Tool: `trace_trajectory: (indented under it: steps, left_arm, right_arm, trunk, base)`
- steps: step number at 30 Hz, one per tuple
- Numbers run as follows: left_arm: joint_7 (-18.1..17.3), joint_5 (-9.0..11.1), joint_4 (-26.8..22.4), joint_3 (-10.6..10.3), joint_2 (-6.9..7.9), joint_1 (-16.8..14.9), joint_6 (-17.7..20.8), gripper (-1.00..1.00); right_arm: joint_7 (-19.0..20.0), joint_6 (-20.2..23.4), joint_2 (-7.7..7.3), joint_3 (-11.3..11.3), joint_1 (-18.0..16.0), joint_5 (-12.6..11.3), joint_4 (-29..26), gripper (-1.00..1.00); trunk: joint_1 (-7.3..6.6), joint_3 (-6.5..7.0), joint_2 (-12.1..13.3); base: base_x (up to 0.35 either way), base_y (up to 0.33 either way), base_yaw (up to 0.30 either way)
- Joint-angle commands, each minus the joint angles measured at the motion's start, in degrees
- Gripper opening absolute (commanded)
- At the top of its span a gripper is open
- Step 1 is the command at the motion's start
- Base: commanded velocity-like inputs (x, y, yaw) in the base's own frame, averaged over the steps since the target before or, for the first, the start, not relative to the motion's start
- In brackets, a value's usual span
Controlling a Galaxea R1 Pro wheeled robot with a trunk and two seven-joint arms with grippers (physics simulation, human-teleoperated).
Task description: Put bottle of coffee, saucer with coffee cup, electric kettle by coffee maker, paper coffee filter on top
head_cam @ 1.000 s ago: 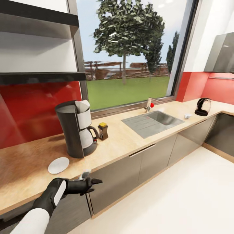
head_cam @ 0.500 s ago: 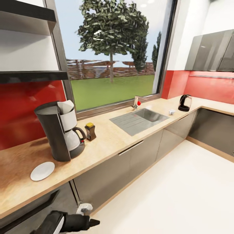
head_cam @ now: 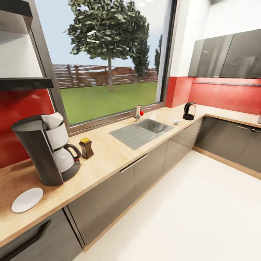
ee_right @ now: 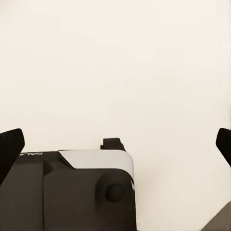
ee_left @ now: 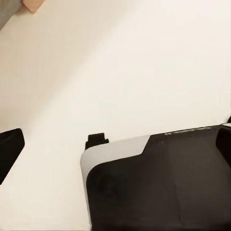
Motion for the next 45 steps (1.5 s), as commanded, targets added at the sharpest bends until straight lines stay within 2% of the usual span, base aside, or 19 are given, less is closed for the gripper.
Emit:
trace_trajectory:
  steps: [1,5,8,9,13,17,29,30,32,36,45]
  left_arm:
    - [1.4,-0.5,1.0,0.2,-0.07,0.0,-0.6,1.00]
    - [10.0,-0.4,7.1,0.3,-0.50,0.0,-4.0,1.00]
    - [13.0,-0.2,10.2,0.3,-0.74,0.1,-5.2,1.00]
    - [13.7,-0.1,11.2,0.3,-0.80,0.3,-5.5,1.00]
    - [14.2,-0.1,11.9,0.3,-0.85,1.2,-5.8,1.00]
    - [14.4,-0.4,12.2,0.3,-0.93,1.9,-5.7,1.00]
    - [14.5,-0.4,12.2,0.3,-0.90,3.1,-5.7,1.00]
    - [16.3,-0.5,12.1,0.4,-2.30,3.2,-5.7,1.00]
    - [17.9,-0.6,12.0,0.4,-2.59,3.2,-5.8,1.00]
    - [20.0,-0.5,11.9,0.4,-2.81,3.2,-5.8,1.00]
    - [20.6,-0.4,11.6,0.4,-2.89,3.2,-5.9,1.00]
  right_arm:
    - [-0.3,-0.2,-0.06,0.5,-0.1,-0.6,-0.1,1.00]
    - [-0.3,-0.2,-0.45,0.4,-0.1,-1.1,-0.1,1.00]
    - [-0.3,-0.2,-0.77,0.4,-0.1,-3.5,-0.1,1.00]
    - [-0.3,-0.2,-0.87,0.4,-0.1,-5.8,-0.1,1.00]
    - [-0.1,-0.2,-0.92,0.5,-0.1,-8.9,-0.1,1.00]
    - [0.0,-0.2,-0.85,0.5,-0.1,-9.9,-0.2,1.00]
    - [-0.1,-0.3,-0.70,0.6,-0.1,-10.3,-0.2,1.00]
    - [-0.1,-0.2,-0.70,0.6,-0.1,-10.3,-0.2,1.00]
    - [-0.1,-0.2,-0.74,0.6,-0.1,-10.3,-0.2,1.00]
    - [-0.1,-0.2,-0.77,0.6,-0.1,-10.2,-0.2,1.00]
    - [0.0,-0.2,-0.71,0.6,-0.1,-10.3,-0.3,1.00]
  trunk:
    - [0.03,-0.15,-0.1]
    - [0.03,-0.33,-0.1]
    - [0.03,-0.46,-0.1]
    - [0.03,-0.49,-0.1]
    - [0.03,-0.53,-0.1]
    - [0.03,-0.54,-0.1]
    - [0.03,-0.54,-0.1]
    - [0.03,-0.54,-0.1]
    - [0.03,-0.54,-0.1]
    - [0.03,-0.54,-0.1]
    - [0.03,-0.54,-0.1]
  base:
    - [0.000,0.000,-0.243]
    - [0.000,0.000,-0.243]
    - [0.000,0.000,-0.236]
    - [0.000,0.000,-0.124]
    - [0.000,0.000,-0.062]
    - [0.000,0.000,-0.014]
    - [0.078,-0.044,-0.001]
    - [0.175,-0.221,-0.237]
    - [0.175,-0.222,-0.257]
    - [0.191,-0.223,-0.283]
    - [0.246,-0.223,-0.297]
